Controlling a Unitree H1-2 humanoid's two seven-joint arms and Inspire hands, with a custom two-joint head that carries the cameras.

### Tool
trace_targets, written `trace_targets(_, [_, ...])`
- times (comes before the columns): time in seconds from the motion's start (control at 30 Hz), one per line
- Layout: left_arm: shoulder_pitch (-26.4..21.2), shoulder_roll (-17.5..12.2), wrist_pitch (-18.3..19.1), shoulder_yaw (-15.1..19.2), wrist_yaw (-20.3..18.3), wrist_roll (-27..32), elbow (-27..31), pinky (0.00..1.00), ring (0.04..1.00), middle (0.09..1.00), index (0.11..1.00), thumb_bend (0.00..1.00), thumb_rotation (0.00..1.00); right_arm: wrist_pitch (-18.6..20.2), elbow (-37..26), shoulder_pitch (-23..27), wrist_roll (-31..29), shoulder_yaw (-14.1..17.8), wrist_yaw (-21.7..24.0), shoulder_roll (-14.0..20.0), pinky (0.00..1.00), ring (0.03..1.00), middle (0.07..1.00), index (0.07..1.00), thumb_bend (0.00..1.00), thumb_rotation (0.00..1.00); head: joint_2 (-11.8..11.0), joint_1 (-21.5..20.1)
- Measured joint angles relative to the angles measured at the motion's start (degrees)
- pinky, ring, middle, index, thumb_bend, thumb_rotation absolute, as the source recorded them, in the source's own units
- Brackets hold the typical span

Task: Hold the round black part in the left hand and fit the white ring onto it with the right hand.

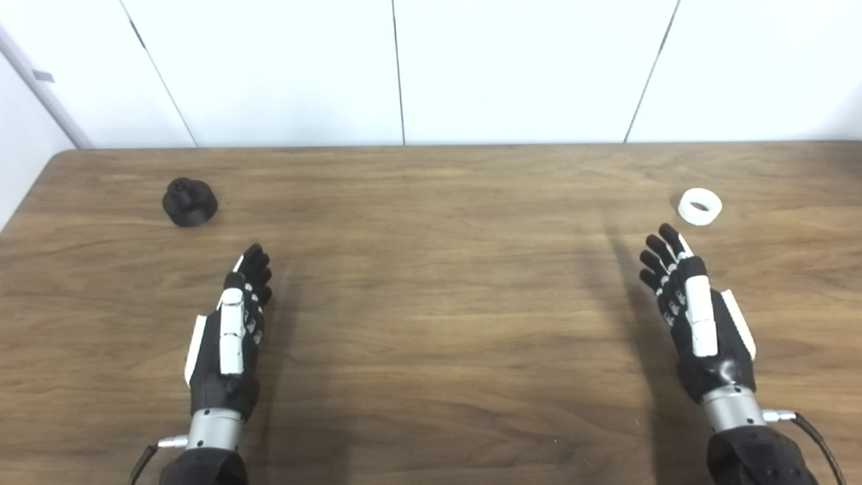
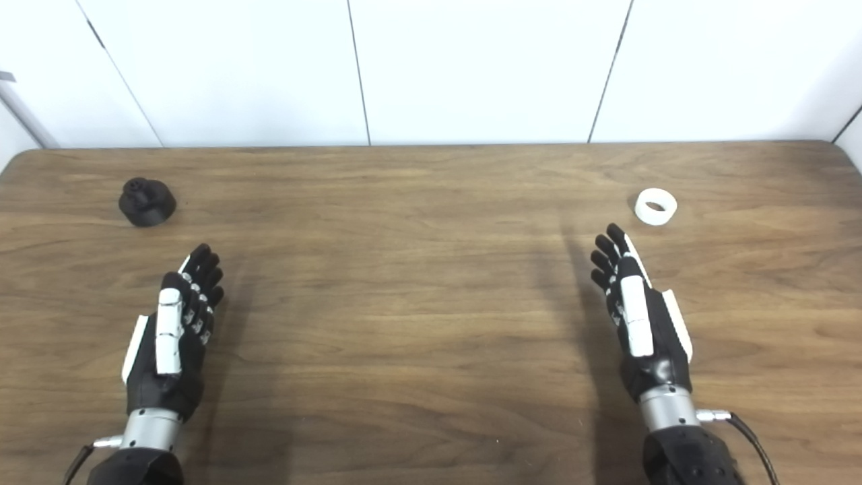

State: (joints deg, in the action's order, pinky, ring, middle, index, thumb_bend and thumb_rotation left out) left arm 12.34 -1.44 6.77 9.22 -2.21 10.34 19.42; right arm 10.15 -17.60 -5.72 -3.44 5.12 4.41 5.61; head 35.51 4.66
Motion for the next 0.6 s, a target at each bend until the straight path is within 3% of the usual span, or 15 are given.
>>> trace_targets(0.23, [0.0,0.4,-1.1,-0.9,0.4,-1.3,-0.1,0.99,0.949,0.939,0.933,0.46,0.95,-0.4,0.9,-0.6,-0.3,0.2,0.6,1.1,0.97,0.955,0.955,0.968,0.57,1.0,-2.2,4.7])
trace_targets(0.33, [0.0,0.7,-1.7,-1.7,1.2,-1.7,-1.3,0.99,0.956,0.941,0.929,0.46,0.93,-2.8,2.9,-0.6,-1.9,1.2,0.8,1.9,0.97,0.95,0.955,0.971,0.55,1.0,-6.0,10.5])
trace_targets(0.47, [0.0,0.8,-4.3,-2.9,1.8,-3.0,-3.0,0.98,0.95,0.941,0.931,0.46,0.92,-5.2,4.5,-0.6,-3.4,1.5,1.4,2.2,1.0,0.976,0.973,0.994,0.56,1.0,-8.5,13.4])
trace_targets(0.6, [0.0,0.9,-5.9,-3.6,2.3,-3.7,-3.9,1.0,0.963,0.954,0.949,0.45,0.93,-6.8,5.7,-0.6,-4.6,1.4,2.2,2.4,1.0,0.994,0.995,1.0,0.58,1.0,-9.5,14.2])
